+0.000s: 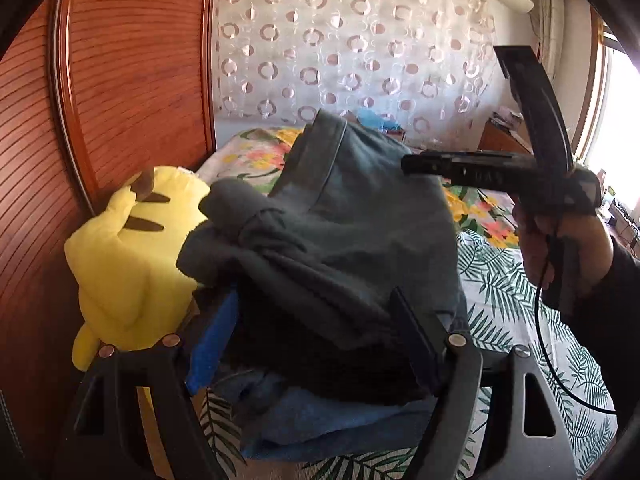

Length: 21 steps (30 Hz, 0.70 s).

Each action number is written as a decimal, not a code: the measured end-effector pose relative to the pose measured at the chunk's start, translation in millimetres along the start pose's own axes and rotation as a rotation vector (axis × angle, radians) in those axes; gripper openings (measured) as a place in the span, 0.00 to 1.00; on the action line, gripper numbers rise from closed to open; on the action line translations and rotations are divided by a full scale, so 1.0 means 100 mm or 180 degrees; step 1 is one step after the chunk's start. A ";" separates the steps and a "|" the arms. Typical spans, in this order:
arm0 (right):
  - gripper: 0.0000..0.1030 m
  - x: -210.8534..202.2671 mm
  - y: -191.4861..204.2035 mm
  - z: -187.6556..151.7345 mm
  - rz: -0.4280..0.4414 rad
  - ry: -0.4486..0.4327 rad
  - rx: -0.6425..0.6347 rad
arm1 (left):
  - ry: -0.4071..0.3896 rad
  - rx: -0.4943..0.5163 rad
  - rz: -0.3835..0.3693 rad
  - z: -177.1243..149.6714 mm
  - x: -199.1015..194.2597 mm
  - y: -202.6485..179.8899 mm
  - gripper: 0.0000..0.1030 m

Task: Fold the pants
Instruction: 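Lower the shorts onto the folded jeans and open both tools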

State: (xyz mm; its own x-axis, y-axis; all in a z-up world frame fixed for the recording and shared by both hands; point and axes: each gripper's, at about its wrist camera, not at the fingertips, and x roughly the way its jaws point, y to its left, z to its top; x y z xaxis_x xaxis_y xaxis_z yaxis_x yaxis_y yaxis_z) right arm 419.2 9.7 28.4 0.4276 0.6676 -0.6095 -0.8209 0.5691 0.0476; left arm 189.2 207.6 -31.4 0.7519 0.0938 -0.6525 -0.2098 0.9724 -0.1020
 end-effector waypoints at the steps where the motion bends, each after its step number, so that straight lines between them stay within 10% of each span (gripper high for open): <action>1: 0.33 0.01 -0.02 0.01 -0.0001 0.0003 0.0030 | 0.0013 -0.0028 -0.0012 -0.02 0.01 0.01 0.76; 21: 0.33 -0.95 0.55 -0.47 -0.0275 -0.0261 0.0105 | -0.0192 0.0148 -0.0016 -0.10 -0.50 -0.22 0.79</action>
State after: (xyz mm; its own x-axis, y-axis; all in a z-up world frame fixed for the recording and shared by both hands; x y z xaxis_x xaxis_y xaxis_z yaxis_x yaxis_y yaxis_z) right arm 316.3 -44.8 51.8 0.5268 0.6515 -0.5459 -0.7672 0.6409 0.0246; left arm 150.1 179.6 -3.7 0.7896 0.1002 -0.6054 -0.1777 0.9816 -0.0693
